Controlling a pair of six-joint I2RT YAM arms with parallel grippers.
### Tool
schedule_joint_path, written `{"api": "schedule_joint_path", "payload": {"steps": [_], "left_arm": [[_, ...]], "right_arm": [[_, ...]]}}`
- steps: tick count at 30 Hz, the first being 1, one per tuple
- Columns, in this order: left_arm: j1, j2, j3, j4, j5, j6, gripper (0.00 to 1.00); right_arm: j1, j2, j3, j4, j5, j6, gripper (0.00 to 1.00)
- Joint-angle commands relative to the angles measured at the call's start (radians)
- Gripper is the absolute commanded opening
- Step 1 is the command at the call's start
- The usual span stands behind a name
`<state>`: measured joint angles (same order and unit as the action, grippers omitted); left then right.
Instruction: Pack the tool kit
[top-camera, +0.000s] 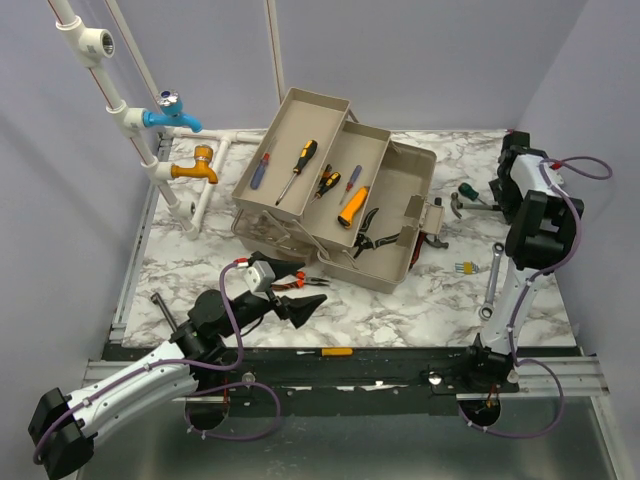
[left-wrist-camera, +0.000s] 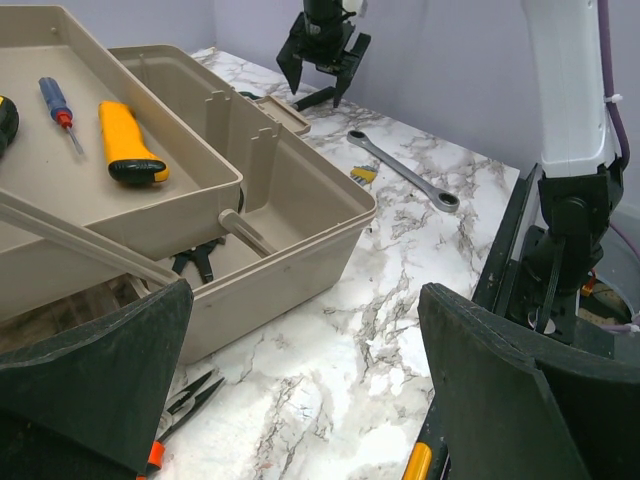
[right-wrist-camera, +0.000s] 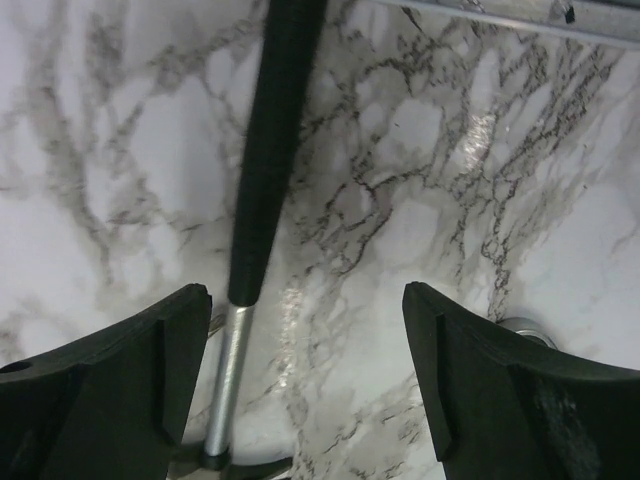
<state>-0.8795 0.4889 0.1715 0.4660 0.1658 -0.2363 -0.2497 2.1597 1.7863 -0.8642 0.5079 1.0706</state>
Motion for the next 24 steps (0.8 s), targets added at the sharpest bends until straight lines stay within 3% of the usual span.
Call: {"api": "schedule_joint_path", "payload": {"steps": [1, 12, 16, 17, 19, 21, 22, 24], "left_arm": [[-0.006, -0.004, -0.004, 0.004, -0.006, 0.002, 0.99], [-0.006, 0.008, -0.001, 0.002, -0.016, 0.008, 0.99], [-0.006, 0.012, -0.001, 0.006, -0.015, 0.009, 0.99], [-0.006, 0.015, -0.001, 0.007, -0.015, 0.009, 0.99], [-0.006, 0.02, 0.001, 0.008, -0.015, 0.009, 0.99], [-0.006, 0.022, 0.003, 0.008, -0.015, 0.011, 0.99], [-0.006, 0.023, 0.004, 0.008, -0.015, 0.011, 0.99], [-0.006, 0.023, 0.002, 0.008, -0.016, 0.012, 0.99]], "right_arm": [[-0.002, 0.066, 0.041, -0.138, 0.053, 0.094, 0.84], [-0.035, 0.209, 0.16, -0.129, 0.043, 0.12, 0.83], [-0.045, 0.211, 0.168, -0.11, 0.021, 0.108, 0.78], [-0.045, 0.209, 0.168, -0.113, 0.017, 0.109, 0.71], [-0.045, 0.195, 0.151, -0.112, 0.001, 0.116, 0.44], [-0.046, 0.168, 0.112, -0.094, -0.015, 0.127, 0.07], [-0.049, 0.155, 0.089, -0.084, -0.035, 0.135, 0.01], [-0.051, 0.12, 0.052, -0.07, -0.06, 0.137, 0.01]]}}
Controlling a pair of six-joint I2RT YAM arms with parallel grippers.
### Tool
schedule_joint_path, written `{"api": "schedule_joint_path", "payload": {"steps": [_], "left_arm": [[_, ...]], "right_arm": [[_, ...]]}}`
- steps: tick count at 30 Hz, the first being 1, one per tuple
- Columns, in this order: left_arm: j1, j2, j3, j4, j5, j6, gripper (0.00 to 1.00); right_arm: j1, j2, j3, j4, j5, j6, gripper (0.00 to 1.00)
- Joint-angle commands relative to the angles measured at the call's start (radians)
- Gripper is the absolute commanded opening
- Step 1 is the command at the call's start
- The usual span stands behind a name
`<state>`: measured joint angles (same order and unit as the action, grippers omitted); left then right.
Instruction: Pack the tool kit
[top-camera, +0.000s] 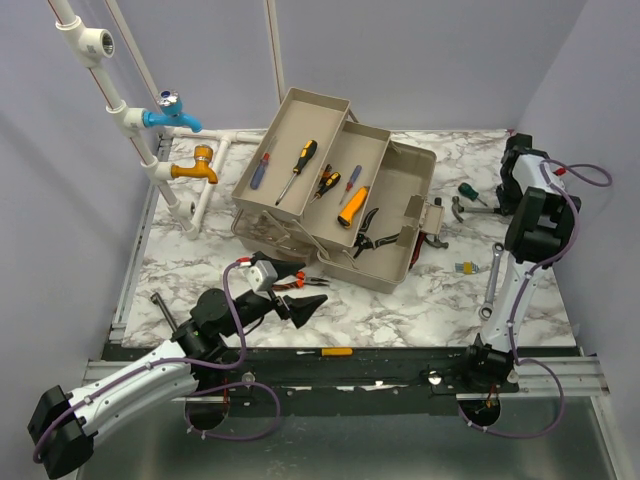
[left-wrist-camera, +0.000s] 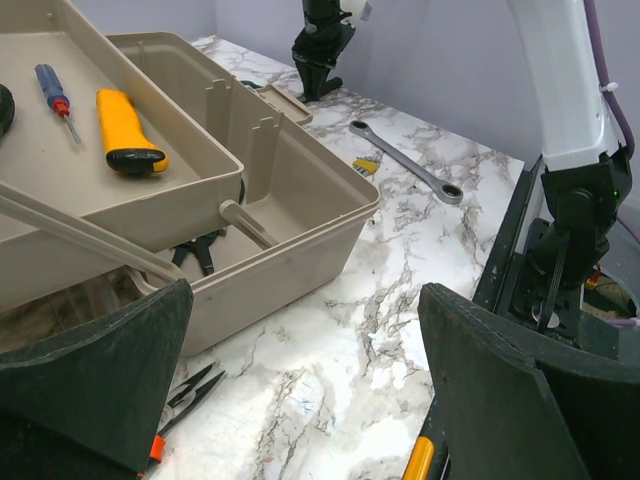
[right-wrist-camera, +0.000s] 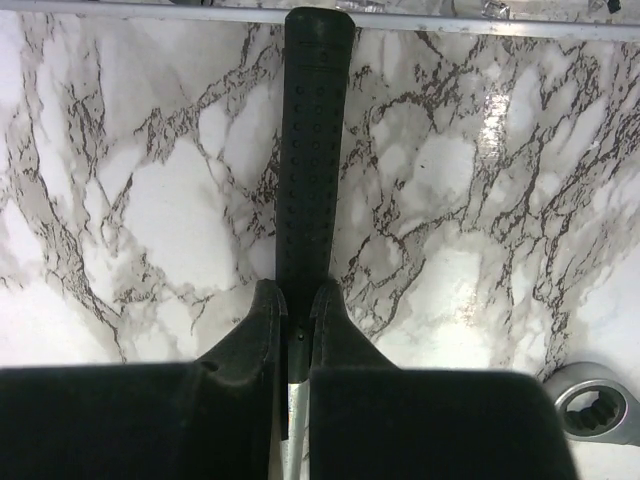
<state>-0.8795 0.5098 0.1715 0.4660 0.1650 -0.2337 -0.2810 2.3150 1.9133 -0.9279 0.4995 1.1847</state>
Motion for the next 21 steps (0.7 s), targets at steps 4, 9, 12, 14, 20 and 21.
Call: {"api": "schedule_joint_path", "payload": {"steps": [4, 9, 12, 14, 20, 21], "left_arm": [[-0.006, 0.003, 0.003, 0.005, -0.018, 0.011, 0.99], [-0.006, 0.0, 0.003, 0.003, -0.017, 0.011, 0.99], [-0.007, 0.004, 0.003, 0.005, -0.016, 0.01, 0.99], [-0.006, 0.006, 0.005, 0.005, -0.018, 0.013, 0.99], [-0.006, 0.007, 0.002, 0.008, -0.02, 0.013, 0.99], [-0.006, 0.007, 0.001, 0.009, -0.02, 0.011, 0.99]], "right_arm": [[-0.021, -0.144, -0.141, 0.001, -0.044, 0.038, 0.01], [-0.023, -0.334, -0.281, 0.094, -0.069, 0.017, 0.01], [-0.023, -0.441, -0.371, 0.162, -0.095, 0.001, 0.01], [-0.023, -0.512, -0.434, 0.221, -0.122, -0.027, 0.01], [-0.023, -0.727, -0.611, 0.521, -0.293, -0.218, 0.01], [-0.023, -0.76, -0.649, 0.579, -0.338, -0.262, 0.01]]}}
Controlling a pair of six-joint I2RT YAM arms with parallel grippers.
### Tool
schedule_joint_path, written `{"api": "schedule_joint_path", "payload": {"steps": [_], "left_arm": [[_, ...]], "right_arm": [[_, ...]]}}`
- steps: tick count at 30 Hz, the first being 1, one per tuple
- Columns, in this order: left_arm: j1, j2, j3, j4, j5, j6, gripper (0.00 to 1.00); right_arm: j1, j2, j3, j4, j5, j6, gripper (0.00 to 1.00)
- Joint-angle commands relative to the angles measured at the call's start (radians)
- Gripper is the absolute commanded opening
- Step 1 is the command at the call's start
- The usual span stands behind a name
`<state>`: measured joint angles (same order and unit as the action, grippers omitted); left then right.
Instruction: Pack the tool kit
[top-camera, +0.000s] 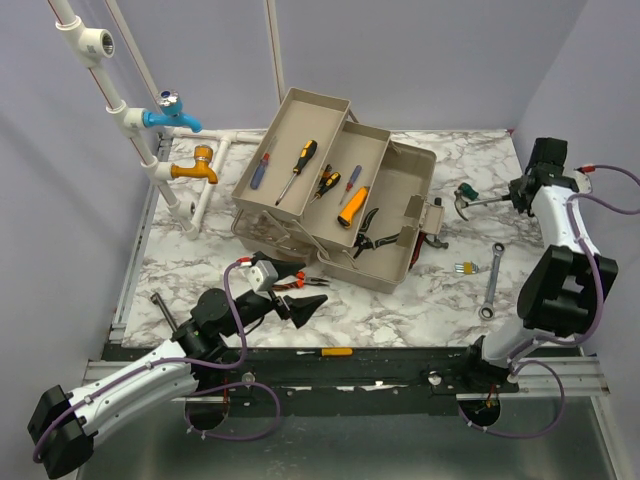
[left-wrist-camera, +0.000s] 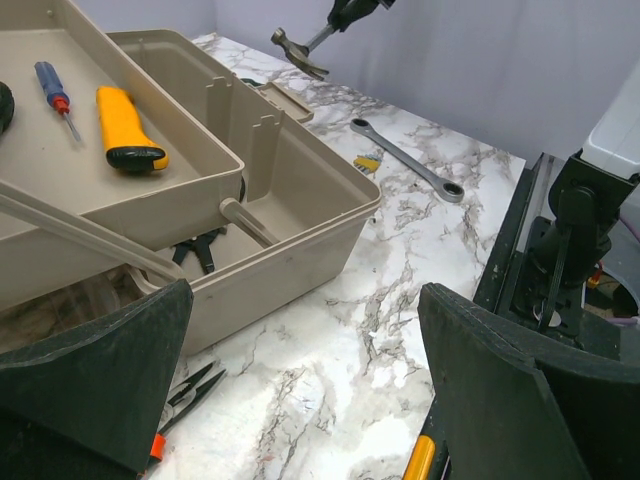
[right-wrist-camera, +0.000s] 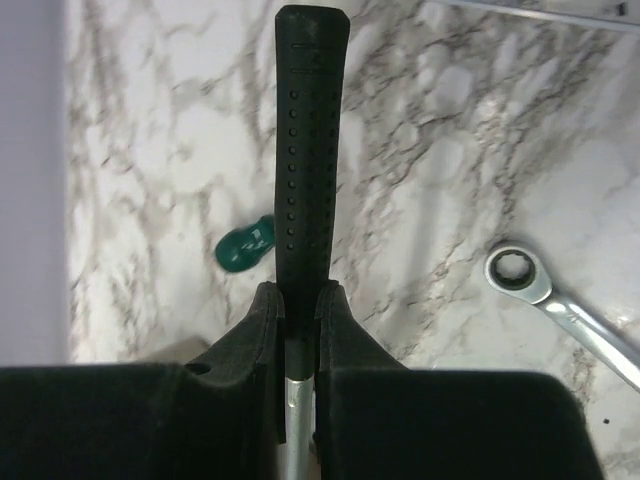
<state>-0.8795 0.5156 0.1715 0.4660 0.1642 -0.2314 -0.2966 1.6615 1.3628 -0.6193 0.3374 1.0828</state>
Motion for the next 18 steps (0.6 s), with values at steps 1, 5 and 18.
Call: {"api": "schedule_joint_path", "payload": {"steps": [1, 5, 18], "left_arm": [[-0.006, 0.001, -0.001, 0.012, -0.019, 0.009, 0.99], [-0.006, 0.01, -0.003, 0.02, -0.02, 0.003, 0.99], [-0.006, -0.014, 0.122, -0.149, -0.139, -0.086, 0.99]], "right_arm": [[-0.007, -0.147, -0.128, 0.342, -0.231, -0.2, 0.01], [-0.006, -0.248, -0.204, 0.525, -0.449, -0.276, 0.01], [0.314, -0.18, -0.03, 0.488, -0.463, -0.451, 0.01]]}}
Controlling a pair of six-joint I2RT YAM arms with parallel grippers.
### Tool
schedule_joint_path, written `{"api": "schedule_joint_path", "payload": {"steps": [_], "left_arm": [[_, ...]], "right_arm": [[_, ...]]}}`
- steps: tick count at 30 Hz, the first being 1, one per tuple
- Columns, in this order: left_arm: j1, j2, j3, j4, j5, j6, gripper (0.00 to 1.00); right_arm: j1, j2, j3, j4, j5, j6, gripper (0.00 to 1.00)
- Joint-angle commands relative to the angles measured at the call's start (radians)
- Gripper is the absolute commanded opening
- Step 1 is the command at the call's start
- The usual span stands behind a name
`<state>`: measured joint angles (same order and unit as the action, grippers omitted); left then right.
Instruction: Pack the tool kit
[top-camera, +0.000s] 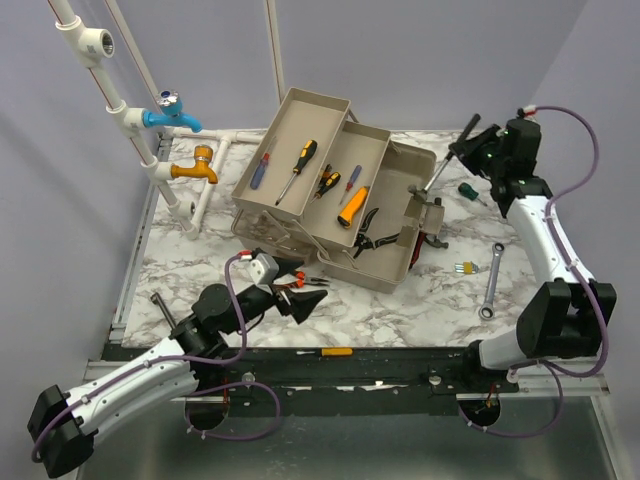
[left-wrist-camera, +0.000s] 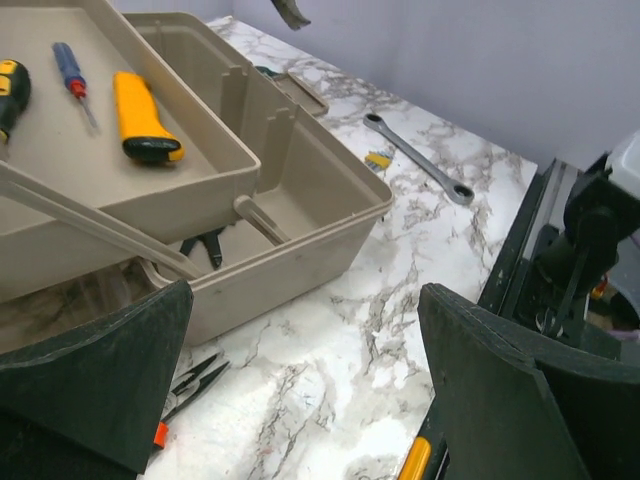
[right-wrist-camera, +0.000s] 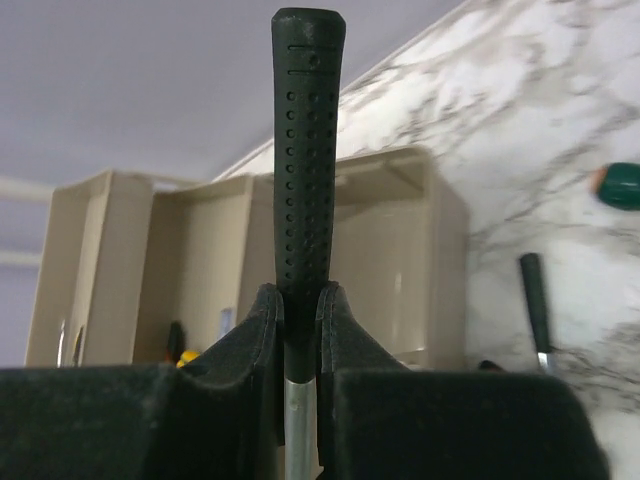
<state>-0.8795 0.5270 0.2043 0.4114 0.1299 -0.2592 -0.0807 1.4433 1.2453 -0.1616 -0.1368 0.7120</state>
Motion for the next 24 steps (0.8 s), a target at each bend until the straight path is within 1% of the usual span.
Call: {"api": "schedule_joint_path", "payload": {"steps": [1, 2, 4, 7, 11, 14, 21, 24], "left_arm": [[-0.006, -0.027, 0.11, -0.13, -0.121, -0.069, 0.99], [-0.006, -0.027, 0.134, -0.159, -0.169, -0.079, 0.99], [-0.006, -0.032, 0.175, -0.21, -0.211, -0.095, 0.99], [-0.007, -0.045, 0.219, -0.244, -0.249, -0.106, 0.99], [-0.006, -0.046, 0.277, -0.301, -0.283, -0.102, 0.99], [-0.006, -0.051, 0.301, -0.32, -0.296, -0.091, 0.99], [-0.007, -0.033, 0.324, -0.316, -0.306, -0.066, 0.99], [-0.006, -0.022, 0.328, -0.313, -0.298, -0.058, 0.99]], "right_arm": [[0.129, 0.056, 0.102, 0.024, 0.02, -0.087, 0.01], [0.147, 0.071, 0.119, 0.02, 0.019, -0.092, 0.01], [0.193, 0.1, 0.144, 0.027, 0.024, -0.103, 0.01], [0.254, 0.137, 0.192, 0.003, 0.091, -0.139, 0.01], [0.275, 0.192, 0.244, -0.082, 0.163, -0.164, 0.01], [0.283, 0.195, 0.206, -0.086, 0.176, -0.162, 0.01], [0.344, 0.208, 0.047, -0.029, 0.094, -0.093, 0.01], [0.362, 0.227, -0.01, -0.026, 0.123, -0.041, 0.01]]}}
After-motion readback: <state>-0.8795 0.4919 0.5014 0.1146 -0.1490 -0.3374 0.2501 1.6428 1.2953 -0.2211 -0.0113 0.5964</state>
